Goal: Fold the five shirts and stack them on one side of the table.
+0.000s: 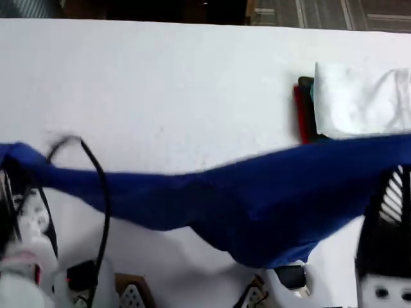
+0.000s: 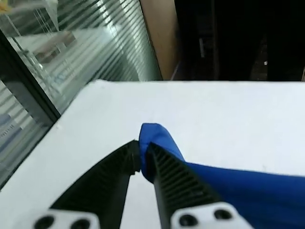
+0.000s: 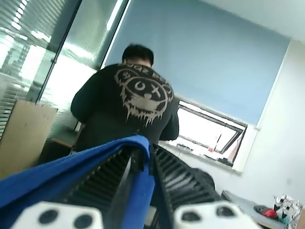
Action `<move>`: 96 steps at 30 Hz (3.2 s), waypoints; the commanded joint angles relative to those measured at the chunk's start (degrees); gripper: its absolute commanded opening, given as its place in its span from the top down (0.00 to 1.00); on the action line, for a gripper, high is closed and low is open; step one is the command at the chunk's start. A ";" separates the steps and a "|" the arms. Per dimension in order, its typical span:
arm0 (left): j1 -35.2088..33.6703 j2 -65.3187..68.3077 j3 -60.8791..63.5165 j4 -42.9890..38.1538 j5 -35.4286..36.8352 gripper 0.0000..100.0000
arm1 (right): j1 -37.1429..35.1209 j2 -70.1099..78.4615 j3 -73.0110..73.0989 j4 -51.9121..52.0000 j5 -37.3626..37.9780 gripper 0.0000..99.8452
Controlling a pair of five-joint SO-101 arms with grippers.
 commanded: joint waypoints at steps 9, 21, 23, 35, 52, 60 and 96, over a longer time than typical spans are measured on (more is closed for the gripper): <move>-0.62 -2.11 0.75 -4.13 0.35 0.97 | 0.31 1.01 6.51 -2.51 0.35 0.98; -0.62 12.31 8.04 -11.69 0.79 0.97 | 0.31 7.69 23.12 -14.11 -0.09 0.98; -0.44 15.03 7.69 -13.89 0.79 0.97 | 0.31 8.84 27.43 -16.40 -0.09 0.98; 1.67 32.44 8.40 -30.07 0.62 0.97 | 0.22 14.81 56.97 -38.81 0.35 0.98; 6.68 68.40 7.69 -44.92 0.35 0.97 | 0.40 40.22 64.35 -65.80 0.35 0.98; 6.51 77.89 7.60 -42.64 0.26 0.97 | 1.45 48.31 64.70 -61.76 0.35 0.98; 3.60 72.70 11.30 0.88 -21.63 0.97 | 5.41 15.43 84.40 -14.37 14.07 0.98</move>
